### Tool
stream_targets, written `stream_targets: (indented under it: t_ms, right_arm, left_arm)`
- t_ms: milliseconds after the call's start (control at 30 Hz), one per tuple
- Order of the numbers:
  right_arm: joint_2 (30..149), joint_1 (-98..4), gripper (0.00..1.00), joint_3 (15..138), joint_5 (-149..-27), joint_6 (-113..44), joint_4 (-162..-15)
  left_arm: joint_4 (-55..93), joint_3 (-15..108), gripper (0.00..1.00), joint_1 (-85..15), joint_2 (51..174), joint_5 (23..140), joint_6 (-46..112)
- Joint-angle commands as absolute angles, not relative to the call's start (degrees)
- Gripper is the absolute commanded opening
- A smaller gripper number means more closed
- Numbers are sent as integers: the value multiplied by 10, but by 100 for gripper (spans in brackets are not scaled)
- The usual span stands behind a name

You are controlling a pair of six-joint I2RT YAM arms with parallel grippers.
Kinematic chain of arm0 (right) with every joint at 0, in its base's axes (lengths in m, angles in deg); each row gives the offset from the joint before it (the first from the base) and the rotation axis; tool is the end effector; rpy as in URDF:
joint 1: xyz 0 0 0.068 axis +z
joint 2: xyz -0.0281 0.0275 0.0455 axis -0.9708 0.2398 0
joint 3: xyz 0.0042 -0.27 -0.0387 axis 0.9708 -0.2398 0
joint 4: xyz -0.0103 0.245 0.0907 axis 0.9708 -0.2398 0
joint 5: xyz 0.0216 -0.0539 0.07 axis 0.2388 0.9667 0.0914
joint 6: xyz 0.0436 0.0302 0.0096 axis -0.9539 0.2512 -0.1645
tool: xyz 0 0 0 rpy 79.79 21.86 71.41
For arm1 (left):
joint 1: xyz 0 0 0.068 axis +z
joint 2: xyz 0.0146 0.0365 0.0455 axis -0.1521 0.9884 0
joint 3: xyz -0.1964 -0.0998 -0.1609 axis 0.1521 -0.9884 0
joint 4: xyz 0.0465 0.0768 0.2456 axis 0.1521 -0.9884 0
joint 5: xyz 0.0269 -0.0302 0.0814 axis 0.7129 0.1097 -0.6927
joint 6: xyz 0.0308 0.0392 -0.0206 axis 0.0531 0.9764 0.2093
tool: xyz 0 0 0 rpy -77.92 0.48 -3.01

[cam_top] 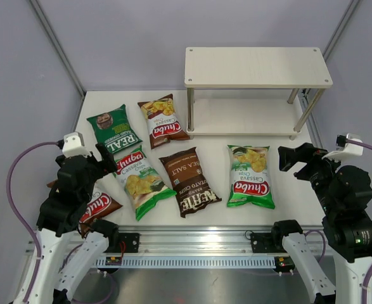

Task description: Place and organize the chips bags onto the shelf

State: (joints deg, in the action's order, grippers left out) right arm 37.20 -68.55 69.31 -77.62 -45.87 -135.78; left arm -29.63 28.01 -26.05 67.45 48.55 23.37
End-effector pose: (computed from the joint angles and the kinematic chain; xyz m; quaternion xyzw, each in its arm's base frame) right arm 0.0479 0.0045 0.4265 0.0875 0.7520 0.1281 0.6406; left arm 0.0899 -0.0126 0.3567 -0.1456 0.8098 -0.0107 0.5682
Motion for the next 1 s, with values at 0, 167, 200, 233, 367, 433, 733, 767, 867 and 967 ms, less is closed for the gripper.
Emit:
stream_targets:
  t_ms: [0,167,200,233,367,433,733,767,867,967]
  right_arm:
    - [370,-682,100,690,-772,-455,-1335]
    - [343,-681,100,635,-844,-480,-1280]
    - [332,-682,99,611,-857,-490,-1250]
    - [316,-682,99,600,-878,-497,-1234]
    - [308,-681,99,574,-954,-522,-1197]
    - [314,-682,100,567,-973,-533,-1195]
    - [350,-682,100,533,-1116,-614,-1153]
    - [351,-682,99,531,-1131,-619,-1146]
    - [355,-681,99,534,-1154,-626,-1147]
    - [347,-676,100,539,-1151,-614,-1147]
  left_arm:
    - [-264,284,99,-263,694,447,212]
    - [-233,300,99,-263,738,468,210]
    - [-228,307,99,-263,751,469,207]
    - [-218,311,99,-262,780,469,202]
    - [-165,342,99,-183,868,544,166]
    - [-129,345,99,-138,928,631,140]
    - [70,437,99,17,1195,798,56]
    - [78,446,99,24,1236,793,58]
    - [88,488,99,52,1299,795,70]
    - [94,502,99,79,1358,816,100]
